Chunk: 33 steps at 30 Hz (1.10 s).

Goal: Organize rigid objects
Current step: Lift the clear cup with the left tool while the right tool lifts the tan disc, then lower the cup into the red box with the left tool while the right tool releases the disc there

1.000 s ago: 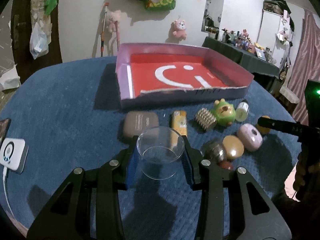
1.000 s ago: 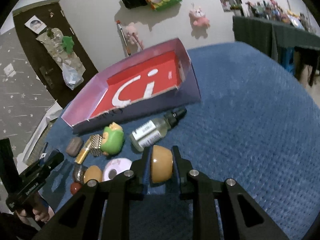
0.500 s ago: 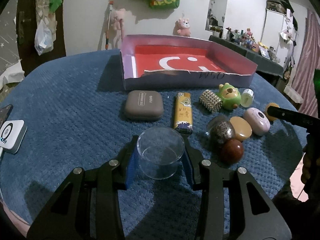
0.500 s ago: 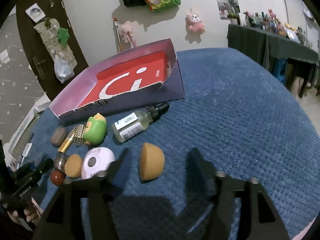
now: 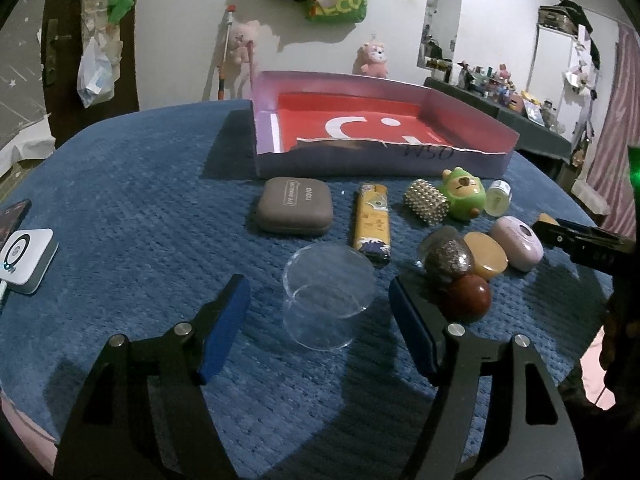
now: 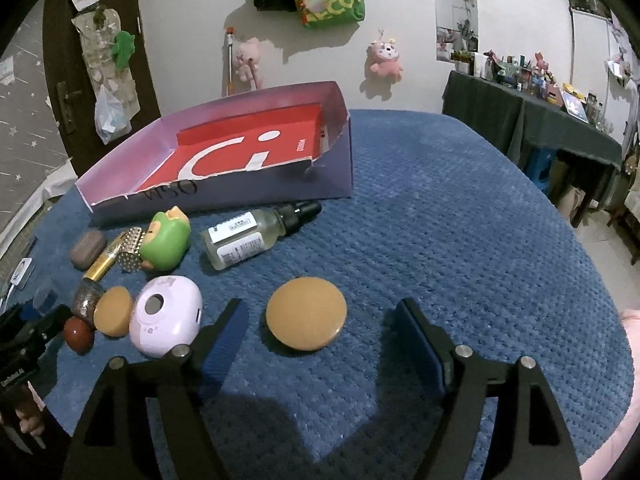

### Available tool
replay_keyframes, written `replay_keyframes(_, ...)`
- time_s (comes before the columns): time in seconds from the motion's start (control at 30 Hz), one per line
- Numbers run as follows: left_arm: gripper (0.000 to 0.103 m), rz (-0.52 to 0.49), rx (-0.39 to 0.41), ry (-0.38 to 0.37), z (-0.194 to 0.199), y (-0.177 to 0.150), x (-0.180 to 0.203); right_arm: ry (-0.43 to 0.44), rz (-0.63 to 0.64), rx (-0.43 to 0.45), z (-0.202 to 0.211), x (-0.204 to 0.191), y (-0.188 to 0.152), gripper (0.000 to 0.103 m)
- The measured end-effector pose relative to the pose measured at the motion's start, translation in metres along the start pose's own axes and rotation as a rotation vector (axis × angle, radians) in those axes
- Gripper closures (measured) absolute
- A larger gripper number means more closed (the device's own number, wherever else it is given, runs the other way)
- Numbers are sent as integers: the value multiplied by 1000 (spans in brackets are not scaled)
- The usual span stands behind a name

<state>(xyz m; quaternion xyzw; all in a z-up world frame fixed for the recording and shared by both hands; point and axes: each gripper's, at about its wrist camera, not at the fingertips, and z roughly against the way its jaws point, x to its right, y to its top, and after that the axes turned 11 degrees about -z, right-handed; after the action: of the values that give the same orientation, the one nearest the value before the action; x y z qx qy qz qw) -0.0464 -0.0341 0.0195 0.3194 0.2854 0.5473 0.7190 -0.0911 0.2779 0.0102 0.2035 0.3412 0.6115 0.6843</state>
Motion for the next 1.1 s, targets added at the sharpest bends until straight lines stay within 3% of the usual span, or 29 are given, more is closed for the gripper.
replay_keyframes(0.03,36,-4,-4,5,-1,1,0,1,11,4,-1,-1,0,35)
replay_keyframes(0.1,64,-27,-14,37,-2,3,1,-2,30,7,-1,-3,-1,63)
replay_keyframes(0.43,66,-31,12,-9,2,21,-1,44,18,28,6,0,6,63)
replay_keyframes(0.57,66,-52,68,-31,8,51,-2,57,29,37,10,-6,14,63)
replay_keyframes(0.73,66,-72,104,-73,-7,97,-9,102,83,98,19,-26,49,63)
replay_keyframes(0.9,66,-117,59,-89,-43,137,-9,114,156,108,2,-47,93,63)
replay_keyframes(1.1,66,-187,-45,-68,-87,154,-2,50,254,-25,-60,-66,132,63)
